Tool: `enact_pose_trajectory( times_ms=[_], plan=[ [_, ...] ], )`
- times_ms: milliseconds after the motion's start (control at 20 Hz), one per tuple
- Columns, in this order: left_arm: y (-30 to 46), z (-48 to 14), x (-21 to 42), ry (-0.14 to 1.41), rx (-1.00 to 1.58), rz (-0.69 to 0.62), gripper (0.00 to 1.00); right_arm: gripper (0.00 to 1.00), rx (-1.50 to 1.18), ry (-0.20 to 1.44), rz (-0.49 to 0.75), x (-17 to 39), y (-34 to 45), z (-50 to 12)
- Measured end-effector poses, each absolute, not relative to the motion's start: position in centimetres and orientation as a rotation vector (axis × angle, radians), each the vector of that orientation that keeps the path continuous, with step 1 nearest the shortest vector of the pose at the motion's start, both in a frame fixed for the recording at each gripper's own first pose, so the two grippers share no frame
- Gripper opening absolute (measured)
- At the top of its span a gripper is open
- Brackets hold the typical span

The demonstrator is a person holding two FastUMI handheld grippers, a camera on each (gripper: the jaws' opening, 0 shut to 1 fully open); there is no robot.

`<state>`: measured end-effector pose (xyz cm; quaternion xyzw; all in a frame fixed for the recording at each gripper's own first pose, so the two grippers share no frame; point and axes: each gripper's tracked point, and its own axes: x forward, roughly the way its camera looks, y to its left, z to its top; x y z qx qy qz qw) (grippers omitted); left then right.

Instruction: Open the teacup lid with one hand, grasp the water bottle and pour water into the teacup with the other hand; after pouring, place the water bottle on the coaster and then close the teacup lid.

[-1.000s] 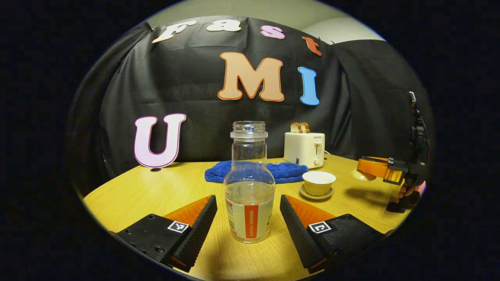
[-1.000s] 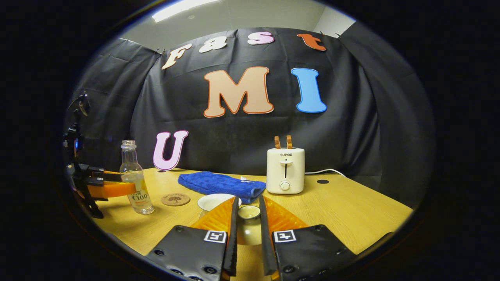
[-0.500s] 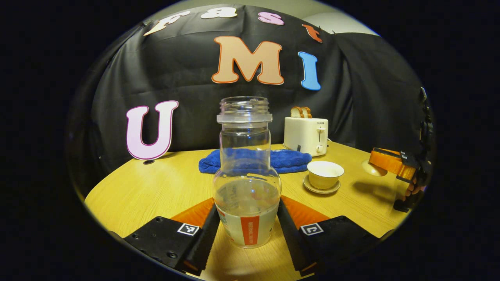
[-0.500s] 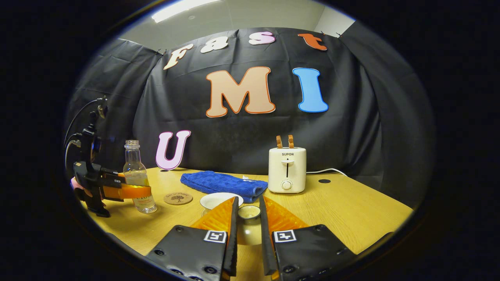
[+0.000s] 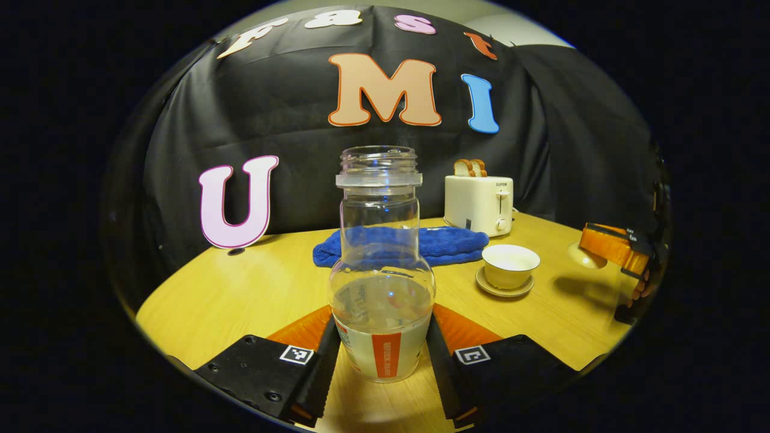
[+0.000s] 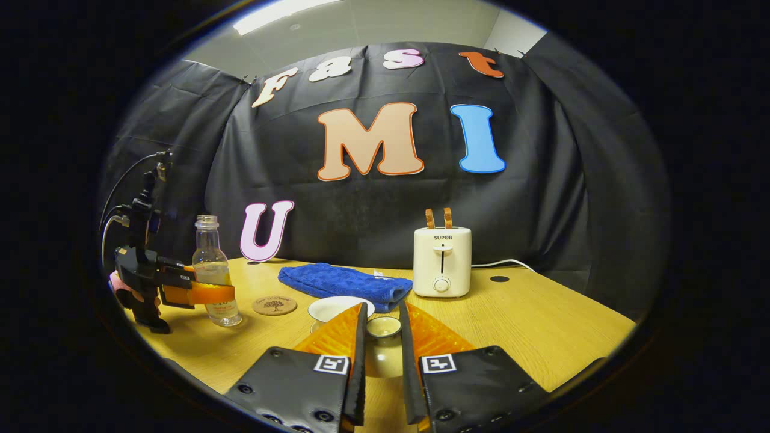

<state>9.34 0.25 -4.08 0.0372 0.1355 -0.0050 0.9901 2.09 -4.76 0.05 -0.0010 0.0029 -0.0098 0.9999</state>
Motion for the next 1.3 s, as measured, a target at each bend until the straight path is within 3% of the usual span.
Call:
enact_pose_trajectory(
  times_ms=[250,700,950,1300],
  plan=[
    [1.7,-1.3,11.1,0.258,0.280,0.054,0.70,0.30,-0.002,0.005,-0.033,1.6,-5.2,0.2],
    [3.5,1.8,15.0,0.298,0.881,0.133,0.69,0.30,0.000,0.010,-0.049,0.8,-6.9,0.0],
    [3.1,0.7,16.4,0.328,1.138,0.115,0.70,0.30,0.006,0.013,-0.097,0.6,-9.4,0.1],
    [0.7,-1.5,18.7,0.335,1.308,0.055,0.70,0.30,0.047,0.011,-0.141,0.1,-11.9,0.3]
  ],
)
